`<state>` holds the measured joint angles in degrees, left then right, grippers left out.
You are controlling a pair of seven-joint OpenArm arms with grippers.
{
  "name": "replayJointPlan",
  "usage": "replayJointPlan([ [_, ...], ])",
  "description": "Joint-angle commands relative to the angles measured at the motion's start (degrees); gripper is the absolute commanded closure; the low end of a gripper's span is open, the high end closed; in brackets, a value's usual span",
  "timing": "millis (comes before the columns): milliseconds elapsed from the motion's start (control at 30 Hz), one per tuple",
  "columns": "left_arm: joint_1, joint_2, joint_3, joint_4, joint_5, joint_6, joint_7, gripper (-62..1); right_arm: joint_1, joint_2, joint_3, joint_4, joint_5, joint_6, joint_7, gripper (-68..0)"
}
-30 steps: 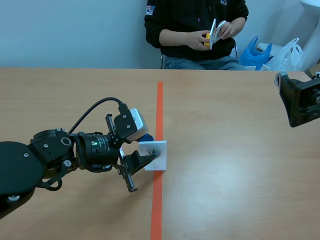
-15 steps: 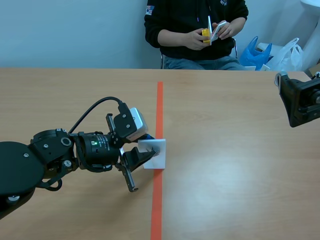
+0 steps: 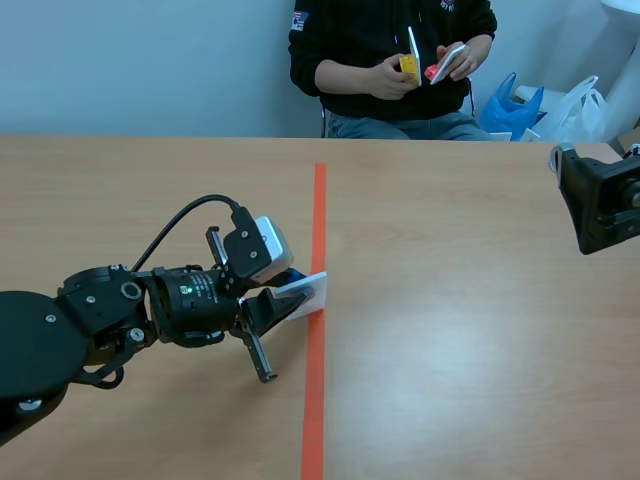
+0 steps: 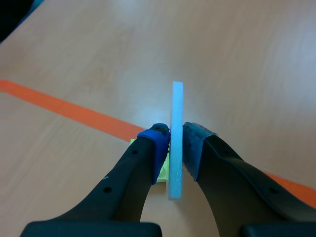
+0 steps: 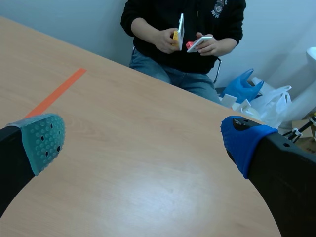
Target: Sort the leaf by its shape. The table is split by an orange tape line. A compound leaf with several leaflets goes to the left side, a simple leaf with one blade goes to the right side. Return to the home posture when a red brick is placed on the table.
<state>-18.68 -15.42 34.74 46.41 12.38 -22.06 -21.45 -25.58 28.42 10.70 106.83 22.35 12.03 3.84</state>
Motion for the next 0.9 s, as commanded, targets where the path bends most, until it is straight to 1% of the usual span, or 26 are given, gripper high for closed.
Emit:
replayJointPlan([
  [0,0.07,0.15,-0.52,0.9,-0.59,0.07,-1.75,-10.4,0.83,0.92,0.17,1.38,0.37,-0.15,1.01,-67.9],
  [100,0.46,0.15,-0.52,0.9,-0.68,0.07,-2.75,-10.4,0.83,0.92,0.17,1.38,0.37,-0.15,1.01,-67.9],
  [267,0.59,0.17,-0.98,0.94,-1.03,0.15,-2.6,-10.4,0.83,0.92,0.17,1.38,0.37,-0.15,0.98,-67.9],
  [367,0.55,0.17,-3.02,1.05,-3.98,2.19,-1.62,-10.4,0.83,0.92,0.17,1.38,0.37,-0.15,0.98,-67.9],
  [400,0.52,0.15,-4.0,1.05,-4.52,3.19,-1.46,-10.4,0.83,0.92,0.17,1.38,0.37,-0.15,0.98,-67.9],
  [500,-0.09,-0.17,-7.26,1.05,-5.79,3.74,-0.72,-10.4,0.83,0.92,0.17,1.38,0.37,-0.15,0.98,-67.9],
  [633,-1.55,-2.32,-10.29,1.05,-5.75,3.74,2.29,-10.4,0.83,0.92,0.17,1.38,0.37,-0.15,1.01,-67.9],
  [733,-2.29,-4.72,-12.09,1.05,-5.75,3.74,4.9,-10.4,0.83,0.92,0.17,1.38,0.37,-0.15,1.03,-67.9],
  [867,-2.29,-8.11,-14.62,1.01,-5.77,3.78,6.36,-10.4,0.83,0.92,0.17,1.38,0.37,-0.15,1.03,-67.9],
])
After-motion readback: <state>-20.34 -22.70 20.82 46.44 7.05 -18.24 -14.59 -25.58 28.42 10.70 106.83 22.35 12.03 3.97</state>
